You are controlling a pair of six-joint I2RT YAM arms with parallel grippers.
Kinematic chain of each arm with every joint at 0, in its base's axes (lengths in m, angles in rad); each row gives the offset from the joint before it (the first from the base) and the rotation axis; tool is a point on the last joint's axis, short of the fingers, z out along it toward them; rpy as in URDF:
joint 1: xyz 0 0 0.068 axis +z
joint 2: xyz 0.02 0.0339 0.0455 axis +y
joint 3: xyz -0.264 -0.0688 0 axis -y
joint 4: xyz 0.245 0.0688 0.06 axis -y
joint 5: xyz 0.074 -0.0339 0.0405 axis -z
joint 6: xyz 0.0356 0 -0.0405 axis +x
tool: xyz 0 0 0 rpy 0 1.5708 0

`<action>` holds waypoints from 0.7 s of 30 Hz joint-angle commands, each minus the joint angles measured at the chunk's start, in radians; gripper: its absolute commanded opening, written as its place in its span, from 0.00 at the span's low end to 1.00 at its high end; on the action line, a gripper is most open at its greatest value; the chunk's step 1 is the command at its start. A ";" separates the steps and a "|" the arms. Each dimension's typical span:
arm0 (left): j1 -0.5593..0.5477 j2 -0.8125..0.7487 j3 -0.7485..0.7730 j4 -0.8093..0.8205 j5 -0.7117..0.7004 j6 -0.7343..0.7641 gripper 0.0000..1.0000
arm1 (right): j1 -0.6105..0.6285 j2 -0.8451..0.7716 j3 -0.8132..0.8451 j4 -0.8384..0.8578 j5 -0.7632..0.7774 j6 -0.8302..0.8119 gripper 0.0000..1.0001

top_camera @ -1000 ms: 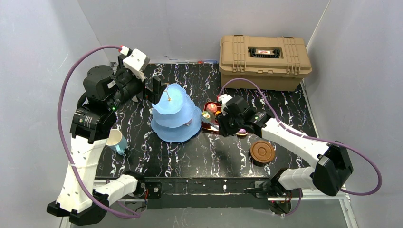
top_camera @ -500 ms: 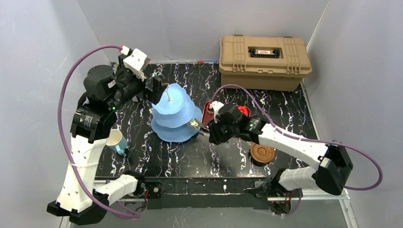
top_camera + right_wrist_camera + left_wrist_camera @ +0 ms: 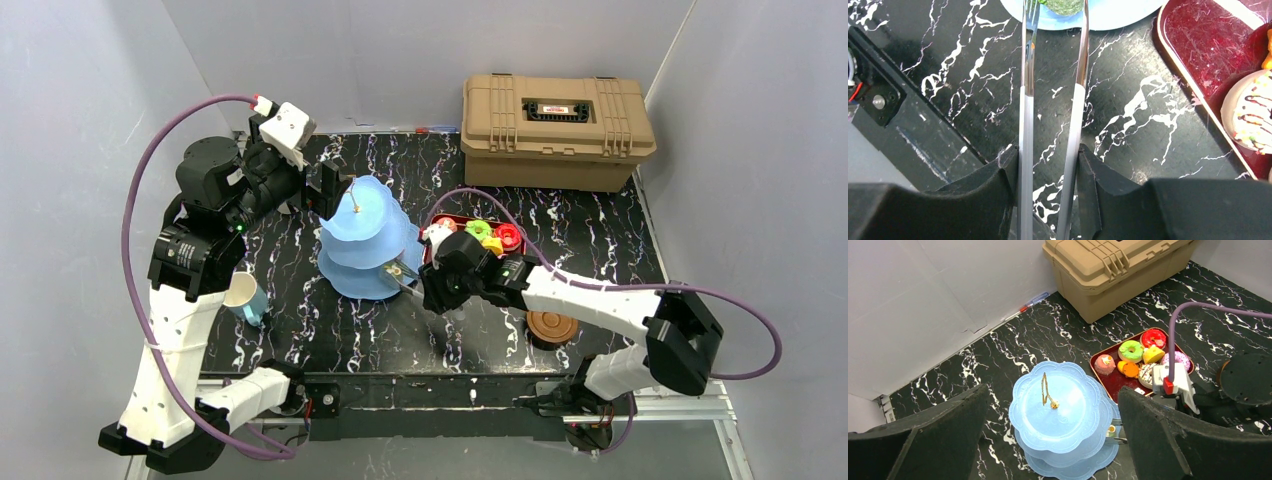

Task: Serve the afternoon tea
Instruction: Place the desert on the desert table.

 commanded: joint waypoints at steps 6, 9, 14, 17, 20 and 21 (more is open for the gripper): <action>-0.003 -0.005 0.037 0.000 0.012 -0.004 0.99 | 0.032 0.052 -0.001 0.105 0.088 0.008 0.12; -0.004 -0.003 0.040 0.000 0.014 -0.005 0.99 | 0.035 0.052 -0.005 0.108 0.088 0.008 0.28; -0.004 0.002 0.048 0.000 0.018 -0.007 0.99 | 0.036 0.055 -0.007 0.110 0.075 0.008 0.36; -0.003 0.003 0.052 0.001 0.016 -0.007 0.99 | 0.036 0.058 -0.009 0.111 0.062 0.010 0.39; -0.003 0.003 0.055 0.000 0.015 -0.006 0.99 | 0.036 0.068 -0.011 0.113 0.050 0.011 0.42; -0.004 0.003 0.056 0.000 0.015 -0.007 0.99 | 0.036 0.071 -0.009 0.111 0.049 0.011 0.42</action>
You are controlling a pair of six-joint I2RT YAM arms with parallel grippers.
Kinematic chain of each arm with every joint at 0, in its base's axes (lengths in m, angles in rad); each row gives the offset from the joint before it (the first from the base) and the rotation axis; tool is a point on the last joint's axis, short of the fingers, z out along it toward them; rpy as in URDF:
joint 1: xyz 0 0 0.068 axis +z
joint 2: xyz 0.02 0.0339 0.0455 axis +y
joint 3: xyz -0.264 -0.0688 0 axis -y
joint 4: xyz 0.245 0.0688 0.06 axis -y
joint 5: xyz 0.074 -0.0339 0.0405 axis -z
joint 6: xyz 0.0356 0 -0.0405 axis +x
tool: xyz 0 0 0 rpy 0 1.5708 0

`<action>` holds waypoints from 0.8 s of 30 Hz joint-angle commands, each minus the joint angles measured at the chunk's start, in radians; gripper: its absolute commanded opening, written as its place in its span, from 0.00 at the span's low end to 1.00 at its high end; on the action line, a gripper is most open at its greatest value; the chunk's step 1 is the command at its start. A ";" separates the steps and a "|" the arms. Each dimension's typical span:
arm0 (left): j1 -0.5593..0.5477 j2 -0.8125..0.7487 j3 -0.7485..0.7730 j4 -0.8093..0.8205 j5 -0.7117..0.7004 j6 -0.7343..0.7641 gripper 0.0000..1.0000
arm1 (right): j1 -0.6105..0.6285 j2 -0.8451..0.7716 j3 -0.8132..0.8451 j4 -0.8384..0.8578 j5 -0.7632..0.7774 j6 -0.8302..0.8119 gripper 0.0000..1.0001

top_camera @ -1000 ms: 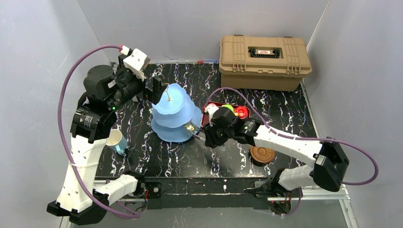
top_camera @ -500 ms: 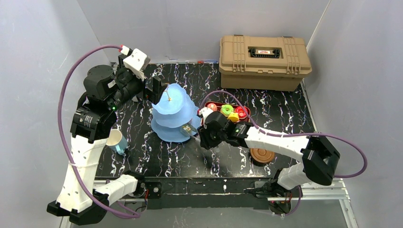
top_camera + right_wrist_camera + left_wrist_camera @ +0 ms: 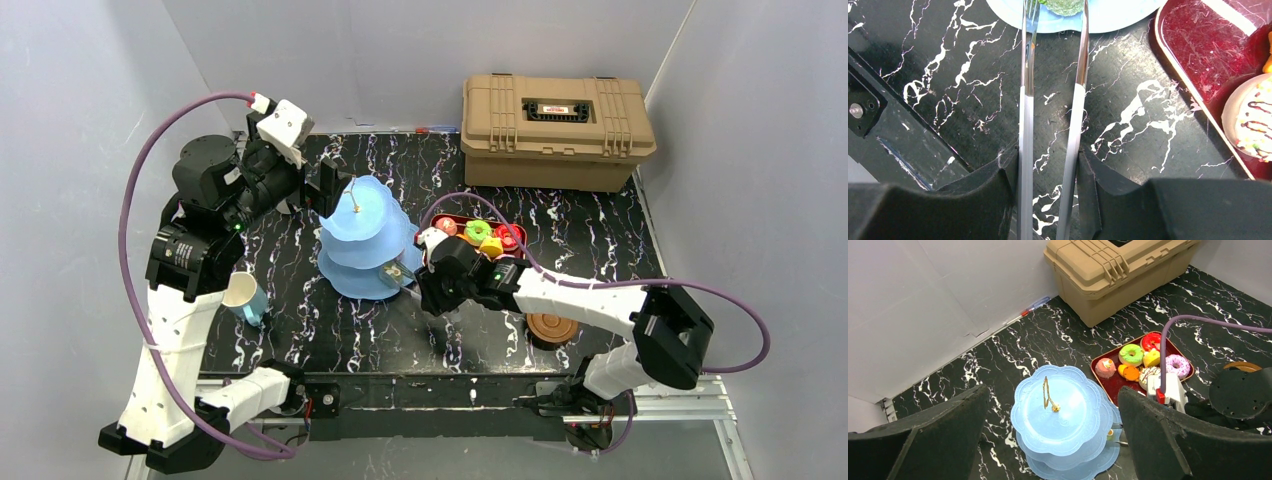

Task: Serve the afternoon tea
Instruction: Place the desert on the desert table.

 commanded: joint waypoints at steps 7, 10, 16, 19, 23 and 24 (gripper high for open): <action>-0.005 -0.004 0.032 -0.001 0.017 -0.007 0.99 | 0.005 0.007 0.002 0.054 -0.023 0.012 0.51; -0.004 -0.005 0.031 -0.001 0.017 -0.006 0.99 | 0.005 0.005 -0.001 0.055 -0.024 0.015 0.52; -0.004 -0.009 0.029 -0.001 0.017 -0.007 0.99 | 0.005 -0.004 -0.002 0.057 -0.023 0.017 0.52; -0.004 -0.011 0.028 -0.001 0.017 -0.006 0.99 | 0.004 -0.023 0.003 0.043 -0.003 0.012 0.51; -0.004 -0.011 0.027 -0.001 0.016 -0.003 0.99 | -0.001 -0.064 0.014 0.000 0.029 0.000 0.50; -0.003 -0.012 0.027 -0.001 0.016 -0.003 0.99 | -0.007 -0.078 0.013 -0.008 0.034 0.000 0.50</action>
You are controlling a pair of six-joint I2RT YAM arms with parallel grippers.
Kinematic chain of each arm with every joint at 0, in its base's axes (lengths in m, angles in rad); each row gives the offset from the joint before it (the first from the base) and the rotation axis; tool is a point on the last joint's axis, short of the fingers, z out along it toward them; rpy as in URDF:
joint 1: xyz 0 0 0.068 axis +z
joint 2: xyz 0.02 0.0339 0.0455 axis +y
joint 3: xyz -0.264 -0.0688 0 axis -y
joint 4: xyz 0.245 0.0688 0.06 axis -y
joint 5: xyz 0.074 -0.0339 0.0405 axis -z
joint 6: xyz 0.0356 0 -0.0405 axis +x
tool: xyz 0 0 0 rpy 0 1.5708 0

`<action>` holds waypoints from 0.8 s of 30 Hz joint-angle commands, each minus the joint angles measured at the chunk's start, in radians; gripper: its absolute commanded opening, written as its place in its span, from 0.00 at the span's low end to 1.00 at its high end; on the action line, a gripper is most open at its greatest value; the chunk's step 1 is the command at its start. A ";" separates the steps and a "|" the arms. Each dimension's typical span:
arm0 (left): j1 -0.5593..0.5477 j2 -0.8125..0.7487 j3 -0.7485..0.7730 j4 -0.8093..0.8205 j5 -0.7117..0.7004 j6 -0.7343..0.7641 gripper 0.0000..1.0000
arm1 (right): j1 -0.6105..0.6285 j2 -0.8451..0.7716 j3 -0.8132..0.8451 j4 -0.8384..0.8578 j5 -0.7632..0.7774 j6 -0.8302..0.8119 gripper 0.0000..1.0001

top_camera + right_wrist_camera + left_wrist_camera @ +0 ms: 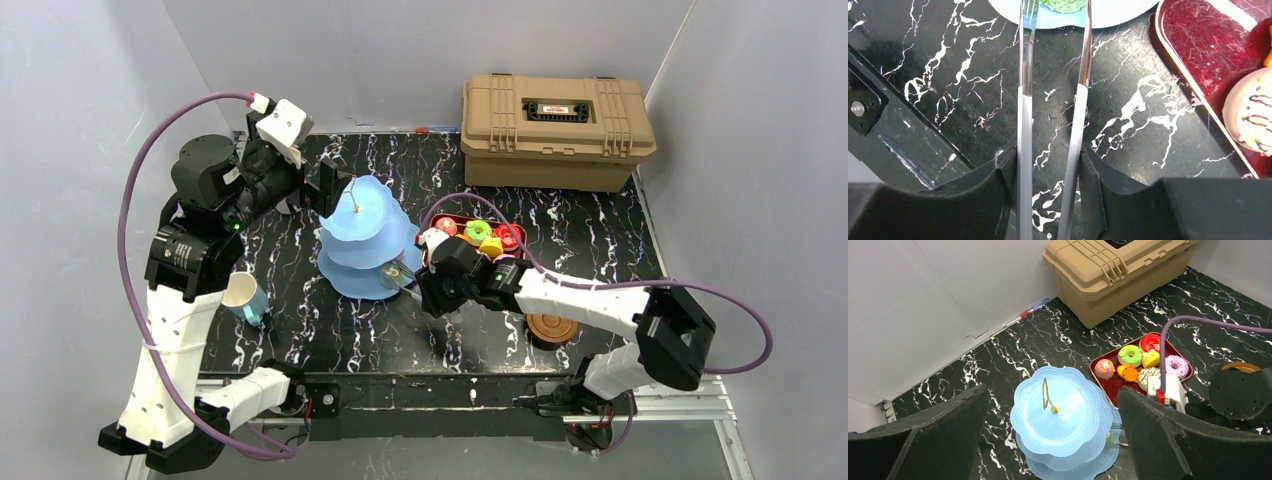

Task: Serve the afternoon tea
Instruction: Place the desert on the desert table.

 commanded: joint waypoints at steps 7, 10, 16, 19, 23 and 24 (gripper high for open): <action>-0.004 -0.013 0.020 -0.001 0.013 -0.006 0.99 | -0.052 -0.163 -0.016 -0.048 0.040 -0.008 0.50; -0.003 -0.012 0.021 -0.001 0.014 -0.008 0.99 | -0.068 -0.178 -0.028 -0.039 0.026 -0.002 0.50; -0.003 -0.013 0.023 -0.002 0.015 -0.010 0.99 | -0.113 -0.180 -0.005 -0.090 0.039 -0.029 0.49; -0.003 -0.015 0.023 -0.005 0.017 -0.010 0.99 | -0.191 -0.210 -0.015 -0.114 0.010 -0.045 0.49; -0.005 -0.012 0.021 -0.005 0.023 -0.011 0.99 | -0.250 -0.239 -0.028 -0.158 0.004 -0.062 0.49; -0.004 -0.012 0.020 -0.004 0.023 -0.011 0.99 | -0.260 -0.243 -0.030 -0.172 0.006 -0.064 0.49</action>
